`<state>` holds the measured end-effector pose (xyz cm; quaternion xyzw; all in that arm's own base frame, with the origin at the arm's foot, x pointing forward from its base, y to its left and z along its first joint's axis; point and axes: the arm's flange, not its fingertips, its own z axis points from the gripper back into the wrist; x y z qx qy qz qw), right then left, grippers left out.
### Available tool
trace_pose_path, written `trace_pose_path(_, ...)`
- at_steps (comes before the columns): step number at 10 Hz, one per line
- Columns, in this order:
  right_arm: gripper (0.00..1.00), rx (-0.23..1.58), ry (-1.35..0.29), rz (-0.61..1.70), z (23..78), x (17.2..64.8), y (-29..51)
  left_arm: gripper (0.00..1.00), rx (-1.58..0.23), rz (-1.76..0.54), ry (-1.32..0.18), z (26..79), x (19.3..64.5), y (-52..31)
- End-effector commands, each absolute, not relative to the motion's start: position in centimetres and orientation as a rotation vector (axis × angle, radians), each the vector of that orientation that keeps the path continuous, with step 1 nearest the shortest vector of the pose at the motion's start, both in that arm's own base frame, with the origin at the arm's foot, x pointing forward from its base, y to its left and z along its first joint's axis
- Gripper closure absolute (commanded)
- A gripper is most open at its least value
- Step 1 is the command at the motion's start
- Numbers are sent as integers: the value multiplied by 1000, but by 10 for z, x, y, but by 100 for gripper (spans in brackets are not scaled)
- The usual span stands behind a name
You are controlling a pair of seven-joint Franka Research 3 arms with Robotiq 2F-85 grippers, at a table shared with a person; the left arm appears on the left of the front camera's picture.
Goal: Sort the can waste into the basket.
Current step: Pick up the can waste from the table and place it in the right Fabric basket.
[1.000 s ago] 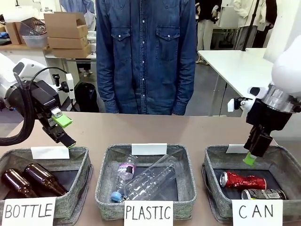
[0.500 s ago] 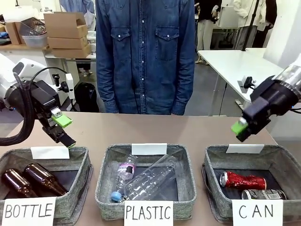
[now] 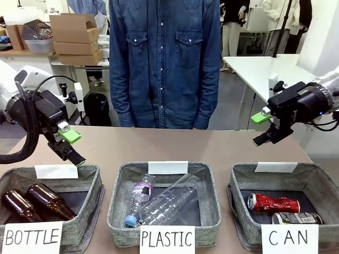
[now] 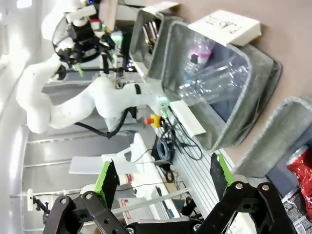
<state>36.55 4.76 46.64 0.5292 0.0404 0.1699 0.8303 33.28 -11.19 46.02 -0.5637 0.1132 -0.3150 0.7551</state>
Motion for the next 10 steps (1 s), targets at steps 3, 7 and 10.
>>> trace_pose_path(3, 0, 1095, 89, 394, 469, 361, 43, 0, -1233, -690, 247, 463, 332, -111)
trace_pose_path(7, 0, 1095, 89, 394, 469, 361, 43, 0, -1233, -690, 247, 463, 332, -111)
trace_pose_path(10, 0, 1095, 89, 394, 469, 361, 43, 0, -1233, -690, 247, 463, 332, -111)
